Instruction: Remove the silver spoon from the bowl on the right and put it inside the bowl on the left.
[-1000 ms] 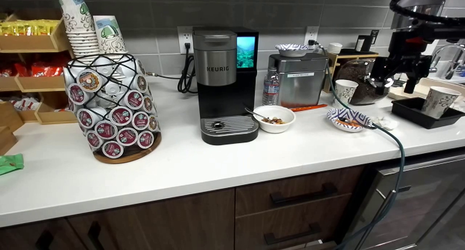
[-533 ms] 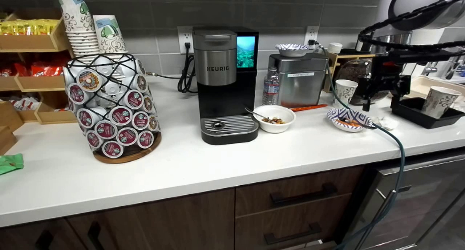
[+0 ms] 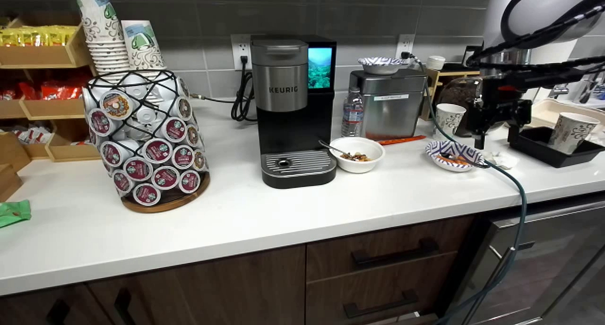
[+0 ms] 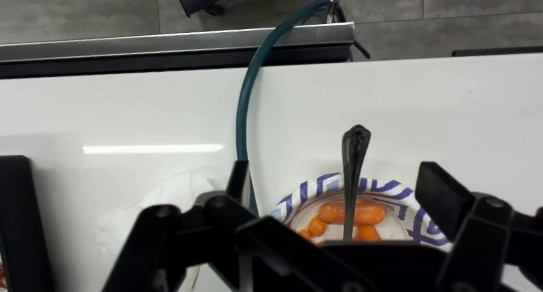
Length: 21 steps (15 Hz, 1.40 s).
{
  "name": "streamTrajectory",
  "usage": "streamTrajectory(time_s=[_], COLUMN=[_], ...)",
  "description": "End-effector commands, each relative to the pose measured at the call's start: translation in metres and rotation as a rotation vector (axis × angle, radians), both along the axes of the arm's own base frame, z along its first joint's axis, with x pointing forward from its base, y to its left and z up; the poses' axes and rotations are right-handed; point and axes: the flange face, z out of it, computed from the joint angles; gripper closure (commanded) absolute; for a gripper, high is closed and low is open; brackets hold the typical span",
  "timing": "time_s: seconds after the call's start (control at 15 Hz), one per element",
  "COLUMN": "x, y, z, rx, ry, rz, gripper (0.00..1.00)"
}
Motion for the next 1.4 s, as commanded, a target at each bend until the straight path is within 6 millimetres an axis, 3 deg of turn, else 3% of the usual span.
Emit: streamTrajectory(time_s=[0.0,0.27,0.33,0.4,1.27,1.33], x=[0.012,0.027,0.031,0.020,0.046,0.045], y=[-0.004,-0.008,-0.011,-0.006,-0.012,-0.012], z=[-0.015,-0.023,-0.021,-0.019,-0.041,-0.044], rx=[0.003,0.008,-0.004,0.007,0.009,0.013], ry=[0.045,0.059,0.062,0.036,-0.041,-0.035], rz=[0.112,0.172,0.115,0.139,0.115,0.110], gripper=[0.00,0.00,0.00,0.00,0.00,0.06])
